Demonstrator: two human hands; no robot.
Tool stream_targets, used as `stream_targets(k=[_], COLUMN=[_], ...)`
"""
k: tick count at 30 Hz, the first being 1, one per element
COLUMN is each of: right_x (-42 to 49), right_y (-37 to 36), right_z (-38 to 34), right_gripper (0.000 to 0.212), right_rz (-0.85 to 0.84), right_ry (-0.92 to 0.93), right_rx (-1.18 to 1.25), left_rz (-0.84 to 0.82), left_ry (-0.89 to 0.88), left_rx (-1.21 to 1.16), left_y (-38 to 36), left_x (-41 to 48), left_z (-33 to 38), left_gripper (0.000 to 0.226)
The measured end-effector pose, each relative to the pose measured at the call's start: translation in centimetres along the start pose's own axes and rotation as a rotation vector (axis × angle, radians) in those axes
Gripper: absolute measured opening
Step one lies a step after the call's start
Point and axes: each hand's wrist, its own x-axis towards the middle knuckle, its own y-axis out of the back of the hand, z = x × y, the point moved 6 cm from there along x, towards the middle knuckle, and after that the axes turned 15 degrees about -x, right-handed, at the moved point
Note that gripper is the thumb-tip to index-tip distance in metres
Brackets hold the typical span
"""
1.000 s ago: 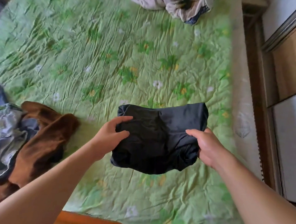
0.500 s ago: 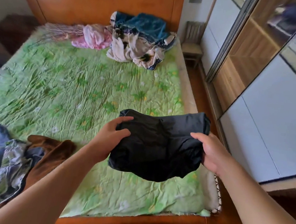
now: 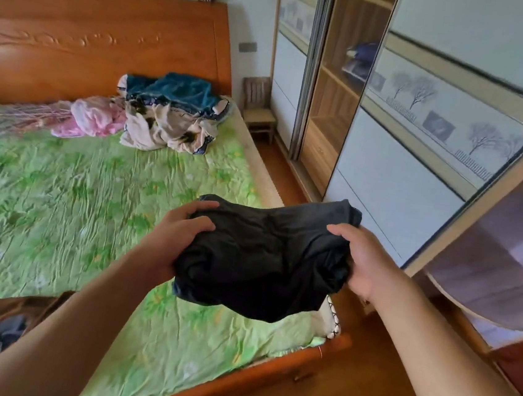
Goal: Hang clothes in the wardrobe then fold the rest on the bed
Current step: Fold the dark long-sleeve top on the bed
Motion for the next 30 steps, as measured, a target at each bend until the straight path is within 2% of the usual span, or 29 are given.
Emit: stream_targets(k=[9, 13, 20, 25, 30], right_x=[-1.8, -1.2, 1.4, 4.2, 8.9], right_y=[11.6, 17.8, 26.1, 27.5, 26.9], right_z=[-5.0, -8.7, -14.4, -17.5, -20.4], right_gripper=[0.046, 0.051, 0.04, 0.03, 0.029], right_rz=[0.032, 0.034, 0.01, -0.053, -0.102], right_ry=[0.092, 0.134, 0.167, 0.183, 0.211], right_rx=[-0.021, -0.023, -0.018, -0.013, -0.03], left_rz=[-0.09, -0.117, -0.099, -0.063, -0.014], left_ry=[-0.033, -0.067, -0.103, -0.133, -0.175], left_rx=[-0.022, -0.052, -0.077, -0.076, -0.102], left_y=[-13.2, -20.4, -29.7, -32.2, -32.9], left_x=[-1.4, -1.0, 0.7, 2.7, 6.6], left_z=[2.9, 3.5, 4.1, 6.1, 8.2], left_gripper=[0.034, 0.033, 0.035, 0.034, 0.032])
